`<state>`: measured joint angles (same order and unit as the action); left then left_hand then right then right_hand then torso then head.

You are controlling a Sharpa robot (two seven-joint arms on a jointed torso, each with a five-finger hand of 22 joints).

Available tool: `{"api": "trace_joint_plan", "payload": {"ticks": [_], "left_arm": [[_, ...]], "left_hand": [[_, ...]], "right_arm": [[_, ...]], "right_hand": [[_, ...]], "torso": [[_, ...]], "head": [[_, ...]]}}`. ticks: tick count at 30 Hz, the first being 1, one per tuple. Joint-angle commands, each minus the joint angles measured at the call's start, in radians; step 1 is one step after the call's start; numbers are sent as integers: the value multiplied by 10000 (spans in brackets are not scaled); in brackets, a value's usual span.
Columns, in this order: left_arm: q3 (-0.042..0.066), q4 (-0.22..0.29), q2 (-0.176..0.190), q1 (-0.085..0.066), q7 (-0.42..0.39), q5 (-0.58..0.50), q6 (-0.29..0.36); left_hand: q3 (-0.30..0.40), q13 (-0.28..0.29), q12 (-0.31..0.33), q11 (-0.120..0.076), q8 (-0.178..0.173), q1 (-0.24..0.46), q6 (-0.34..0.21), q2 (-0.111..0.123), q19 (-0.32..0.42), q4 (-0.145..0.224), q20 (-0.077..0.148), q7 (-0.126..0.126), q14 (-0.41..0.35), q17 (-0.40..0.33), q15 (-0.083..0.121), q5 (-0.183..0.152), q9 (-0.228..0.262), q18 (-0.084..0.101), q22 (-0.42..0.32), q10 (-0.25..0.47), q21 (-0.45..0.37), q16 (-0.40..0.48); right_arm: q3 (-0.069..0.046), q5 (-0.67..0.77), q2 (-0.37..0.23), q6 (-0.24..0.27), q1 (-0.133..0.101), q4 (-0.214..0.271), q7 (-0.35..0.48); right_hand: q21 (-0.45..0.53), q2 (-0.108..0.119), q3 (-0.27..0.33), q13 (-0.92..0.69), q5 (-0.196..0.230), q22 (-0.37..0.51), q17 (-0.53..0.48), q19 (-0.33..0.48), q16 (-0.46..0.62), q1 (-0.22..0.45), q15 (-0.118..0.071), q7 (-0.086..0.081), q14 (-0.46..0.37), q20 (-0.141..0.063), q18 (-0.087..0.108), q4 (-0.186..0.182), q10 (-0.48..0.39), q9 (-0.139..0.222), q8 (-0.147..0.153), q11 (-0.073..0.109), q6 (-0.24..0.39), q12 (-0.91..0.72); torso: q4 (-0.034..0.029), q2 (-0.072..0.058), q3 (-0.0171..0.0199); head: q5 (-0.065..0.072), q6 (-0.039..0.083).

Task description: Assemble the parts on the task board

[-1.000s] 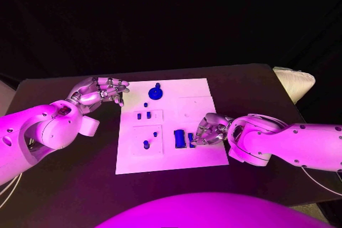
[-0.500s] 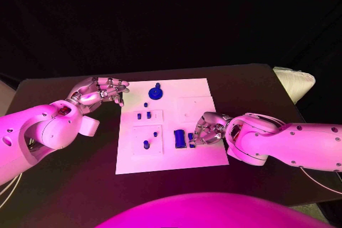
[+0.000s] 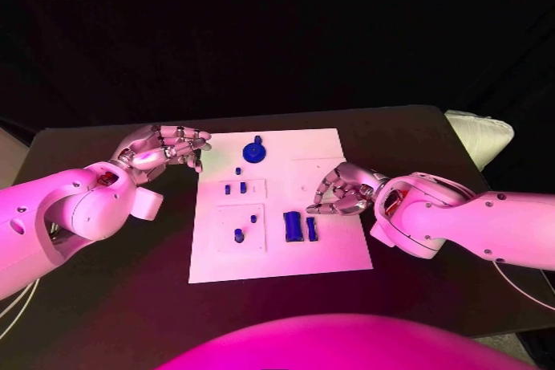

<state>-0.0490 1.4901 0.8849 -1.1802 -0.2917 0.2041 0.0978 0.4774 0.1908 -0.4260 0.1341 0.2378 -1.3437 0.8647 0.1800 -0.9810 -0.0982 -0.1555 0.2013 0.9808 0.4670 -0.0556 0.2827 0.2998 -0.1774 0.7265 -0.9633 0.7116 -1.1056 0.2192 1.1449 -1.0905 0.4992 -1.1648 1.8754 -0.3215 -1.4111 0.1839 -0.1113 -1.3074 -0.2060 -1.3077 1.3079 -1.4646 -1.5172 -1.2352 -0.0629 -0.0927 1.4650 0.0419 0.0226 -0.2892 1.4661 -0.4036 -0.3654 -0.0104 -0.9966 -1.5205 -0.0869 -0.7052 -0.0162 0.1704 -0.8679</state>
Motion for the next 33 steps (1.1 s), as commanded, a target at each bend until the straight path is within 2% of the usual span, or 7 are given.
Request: {"api": "trace_joint_plan", "payload": {"ticks": [1,6,12,19,25,26,33], "left_arm": [[5,-75,-70,3,-211,-96,-143],[8,-357,-202,4,-488,-256,63],[13,-916,-465,4,-960,-600,397],[34,-1935,-1018,1,-1610,-1164,638],[76,-3107,-1705,-1,-2207,-2070,916],[84,-3279,-1815,-1,-2305,-2189,980],[124,-4010,-2273,-1,-2652,-2553,1272]], "left_hand": [[-7,-10,-40,-12,36,-65,-60,-60,-78,-37,9,1,-34,-10,-60,-1,-9,-58,-13,79,-27,15],[11,-10,-61,-36,64,-124,-30,-74,-73,-24,12,-40,-57,-15,-50,-6,-1,-58,-20,65,-44,25],[40,-18,-135,-90,144,-228,47,-73,152,-25,22,-121,-405,-110,-36,-25,18,-42,-71,-52,-214,256],[260,-580,585,99,232,-321,-133,68,1672,-199,-373,-142,-1638,-1563,-448,-158,18,88,-827,-109,-1863,3348],[148,-1270,2125,520,0,-262,-443,192,2459,-418,-1113,-438,-2067,-2508,-1032,-1145,-148,41,-2632,-125,-4358,6458],[-314,-1271,2724,550,-222,-246,-588,143,2687,-531,-1347,-531,-2346,-2825,-1205,-1347,-343,33,-3524,60,-5414,7523],[-1042,-1272,3514,443,-550,-408,-706,-75,2704,-632,-1345,-673,-2877,-3279,-1153,-1598,-590,305,-4414,518,-6321,8708]], "right_arm": [[-15,-2081,66,1095,-143,-346,2889],[-68,-4107,408,1063,-410,-1314,4786],[-267,-6200,1289,648,-603,-3119,6346],[-474,-7653,2449,108,-645,-5202,7189],[-608,-8948,3424,-456,-605,-6915,7644],[-625,-9158,3547,-545,-587,-7147,7697],[-680,-9897,4007,-876,-452,-7999,7876]], "right_hand": [[1147,-170,117,-2180,-110,-1859,1289,-420,311,-322,138,-70,688,107,276,43,447,16,84,-110,213,677],[4040,-424,-203,-1411,-88,-895,10,335,1346,-1230,251,-222,215,237,725,115,-555,39,171,-219,445,2398],[10969,-343,-1145,2318,150,2318,-4163,2096,5753,-2032,387,-344,-1661,384,1604,56,-3691,3,127,-359,734,8424],[12764,51,-2589,5625,435,4336,-5728,2565,9169,-2159,746,-612,-2749,701,1585,80,-4146,175,318,-644,1028,11188],[13511,293,-3519,8593,592,6277,-6976,3573,11628,-1891,1236,-864,-3651,1204,1549,273,-3879,465,743,-1060,1016,13139],[13454,319,-3715,9474,634,7223,-7496,4168,12391,-1750,1465,-997,-3950,1465,1611,407,-3862,564,964,-1197,1056,13583],[13489,228,-3778,11262,670,9345,-8607,4484,13569,-1310,1733,-1080,-4064,1783,1619,894,-3982,761,1473,-1408,1092,14305]], "torso": [[-10,8,-7],[17,45,-28],[7,184,-98],[-22,377,-172],[18,511,-173],[28,530,-172],[41,585,-124]], "head": [[-68,177],[-152,421],[-244,762],[-339,1105],[-451,1428],[-482,1564],[-631,1943]]}}
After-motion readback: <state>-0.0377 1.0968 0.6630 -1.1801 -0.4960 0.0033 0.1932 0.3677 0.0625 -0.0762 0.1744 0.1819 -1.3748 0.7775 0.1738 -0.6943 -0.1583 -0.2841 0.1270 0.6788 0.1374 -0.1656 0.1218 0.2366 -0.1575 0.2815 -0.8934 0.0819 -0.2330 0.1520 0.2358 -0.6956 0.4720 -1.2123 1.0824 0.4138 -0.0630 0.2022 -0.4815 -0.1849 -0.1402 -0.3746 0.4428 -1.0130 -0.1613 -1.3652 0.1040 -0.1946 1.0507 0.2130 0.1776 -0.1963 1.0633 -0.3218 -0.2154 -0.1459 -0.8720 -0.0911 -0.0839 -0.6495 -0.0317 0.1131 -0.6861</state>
